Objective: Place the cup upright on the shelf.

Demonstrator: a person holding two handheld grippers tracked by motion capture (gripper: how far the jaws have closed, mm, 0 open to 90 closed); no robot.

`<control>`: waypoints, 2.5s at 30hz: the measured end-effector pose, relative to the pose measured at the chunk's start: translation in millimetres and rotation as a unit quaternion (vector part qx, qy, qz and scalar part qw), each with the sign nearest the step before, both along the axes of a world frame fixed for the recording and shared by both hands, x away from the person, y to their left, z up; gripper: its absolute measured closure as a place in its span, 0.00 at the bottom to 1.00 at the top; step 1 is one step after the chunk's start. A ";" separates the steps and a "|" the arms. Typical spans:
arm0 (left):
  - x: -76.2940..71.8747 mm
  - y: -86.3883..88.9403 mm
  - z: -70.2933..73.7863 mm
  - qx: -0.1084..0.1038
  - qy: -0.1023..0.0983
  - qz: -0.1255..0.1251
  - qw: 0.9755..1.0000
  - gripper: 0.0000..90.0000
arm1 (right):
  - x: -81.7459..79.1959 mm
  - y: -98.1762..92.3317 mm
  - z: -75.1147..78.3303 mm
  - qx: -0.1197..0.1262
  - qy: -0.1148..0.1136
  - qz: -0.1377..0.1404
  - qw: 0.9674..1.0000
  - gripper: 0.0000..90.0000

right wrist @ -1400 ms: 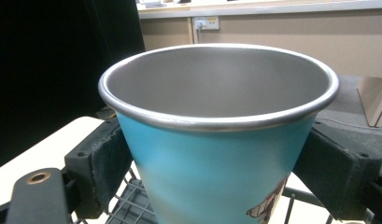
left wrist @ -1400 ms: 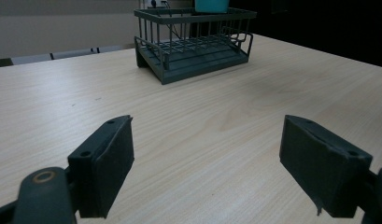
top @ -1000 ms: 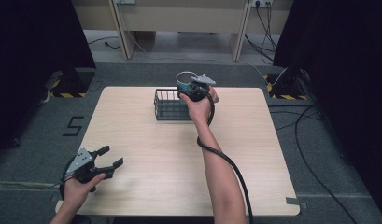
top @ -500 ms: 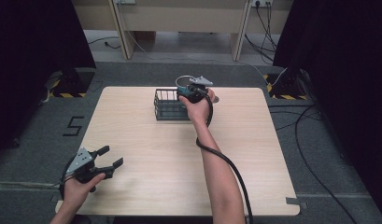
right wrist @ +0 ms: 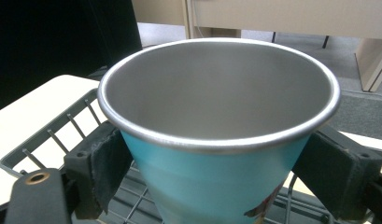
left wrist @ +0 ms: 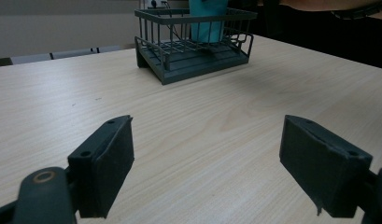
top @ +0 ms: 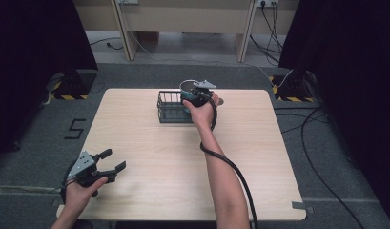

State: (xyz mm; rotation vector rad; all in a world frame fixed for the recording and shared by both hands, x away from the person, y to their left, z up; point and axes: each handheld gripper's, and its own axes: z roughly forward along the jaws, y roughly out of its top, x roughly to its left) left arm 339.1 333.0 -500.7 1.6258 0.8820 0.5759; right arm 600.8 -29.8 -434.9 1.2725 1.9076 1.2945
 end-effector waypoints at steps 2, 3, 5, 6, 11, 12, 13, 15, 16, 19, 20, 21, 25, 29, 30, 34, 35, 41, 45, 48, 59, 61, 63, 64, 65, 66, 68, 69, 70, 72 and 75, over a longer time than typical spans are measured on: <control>0.0 -0.1 0.0 0.000 0.000 0.000 1.000 0.19 | -0.4 0.6 -0.6 -0.003 0.001 0.002 1.000 0.18; 0.1 -0.1 0.0 0.000 0.000 0.000 1.000 0.19 | -0.5 0.9 -0.9 -0.004 0.002 0.003 1.000 0.17; 0.0 -0.2 0.0 0.000 0.000 0.000 1.000 0.19 | -1.0 1.9 -1.8 -0.007 0.004 0.005 1.000 0.17; -0.1 -0.2 0.1 0.000 0.000 0.000 1.000 0.19 | -1.2 2.2 -2.0 -0.007 0.004 0.005 1.000 0.17; -0.1 -0.3 0.0 0.000 0.000 0.000 1.000 0.19 | -1.8 2.2 -2.2 -0.005 0.005 0.004 1.000 0.17; 0.0 -0.3 0.0 0.000 0.000 -0.001 1.000 0.19 | -1.9 2.0 -2.2 -0.004 0.005 0.004 1.000 0.17; 0.0 -0.3 0.0 0.000 0.000 -0.001 1.000 0.19 | -2.3 1.4 -2.3 -0.003 0.006 0.007 1.000 0.17; 0.0 -0.3 -0.1 0.000 0.001 -0.001 1.000 0.19 | -2.7 1.3 -2.3 -0.002 0.008 0.007 1.000 0.16; 0.1 -0.3 -0.1 0.000 0.001 -0.001 1.000 0.19 | -4.0 1.0 -2.3 -0.002 0.011 0.008 1.000 0.17; 0.1 -0.5 -0.1 0.000 0.000 -0.001 1.000 0.19 | -5.7 0.2 -1.7 -0.002 0.010 0.007 1.000 0.17; 0.0 -0.8 0.0 0.000 0.000 -0.001 1.000 0.19 | -6.4 0.0 -1.6 0.001 0.012 0.006 1.000 0.17; 0.0 -0.9 0.0 0.000 0.000 -0.001 1.000 0.19 | -6.9 -0.3 -1.5 0.002 0.013 0.007 1.000 0.17; 0.1 -0.8 -0.1 0.001 0.001 -0.001 1.000 0.19 | -9.7 -1.7 -0.2 0.005 0.017 0.004 1.000 0.17; 0.1 -0.7 -0.1 0.000 0.001 0.000 1.000 0.19 | -13.8 -3.1 0.7 0.005 0.019 0.005 1.000 0.17; 0.2 -0.8 -0.2 0.001 0.001 0.000 1.000 0.19 | -14.9 -3.6 0.6 0.005 0.019 0.004 1.000 0.17; 0.2 -0.8 -0.2 0.002 0.001 0.000 1.000 0.19 | -18.8 -6.0 -0.2 0.006 0.021 0.003 1.000 0.17; 0.2 -0.8 -0.2 0.002 0.001 0.000 1.000 0.19 | -19.9 -6.5 -0.3 0.006 0.019 0.004 1.000 0.17; 0.2 -0.9 -0.3 0.002 0.001 0.000 1.000 0.19 | -26.3 -9.7 3.0 0.008 0.014 0.007 1.000 0.17; 0.4 -1.1 -0.4 0.002 0.001 0.000 1.000 0.19 | -30.9 -12.9 6.6 0.005 0.010 0.010 1.000 0.17; 0.2 -1.4 -0.3 0.002 0.001 0.000 1.000 0.19 | -34.2 -16.2 8.3 0.006 0.007 0.010 1.000 0.17; 0.2 -1.5 -0.5 0.003 0.001 0.000 1.000 0.19 | -50.2 -26.7 14.9 0.011 -0.001 0.015 1.000 0.17; 0.2 -1.5 -0.5 0.004 0.001 0.000 1.000 0.19 | -51.2 -27.6 15.2 0.009 -0.003 0.017 1.000 0.17; 0.2 -1.6 -0.5 0.005 0.001 0.000 1.000 0.19 | -56.3 -30.9 16.6 0.009 -0.003 0.017 1.000 0.17; 0.2 -1.6 -0.5 0.005 0.001 0.000 1.000 0.19 | -56.3 -30.9 16.6 0.009 -0.003 0.017 1.000 0.17; 0.1 -1.7 -0.4 0.005 0.001 0.000 1.000 0.19 | -59.9 -33.7 17.7 0.008 -0.004 0.018 1.000 0.17; 0.1 -1.7 -0.4 0.005 0.001 0.000 1.000 0.19 | -59.9 -33.7 17.7 0.008 -0.004 0.018 1.000 0.17; 0.0 -1.7 -0.4 0.005 0.001 0.000 1.000 0.19 | -64.0 -37.4 19.3 0.007 -0.005 0.018 1.000 0.17; 0.1 -1.8 -0.5 0.005 0.001 0.001 1.000 0.19 | -65.7 -39.0 19.8 0.008 -0.006 0.018 1.000 0.17; 0.1 -1.8 -0.5 0.005 0.001 0.001 1.000 0.19 | -66.7 -40.1 20.2 0.007 -0.005 0.019 1.000 0.17; 0.0 -1.9 -0.5 0.006 0.001 0.001 1.000 0.19 | -69.7 -42.1 20.5 0.010 -0.003 0.019 1.000 0.17; -0.1 -1.8 -0.5 0.006 0.001 0.001 1.000 0.19 | -74.5 -45.8 20.8 0.008 -0.006 0.023 1.000 0.17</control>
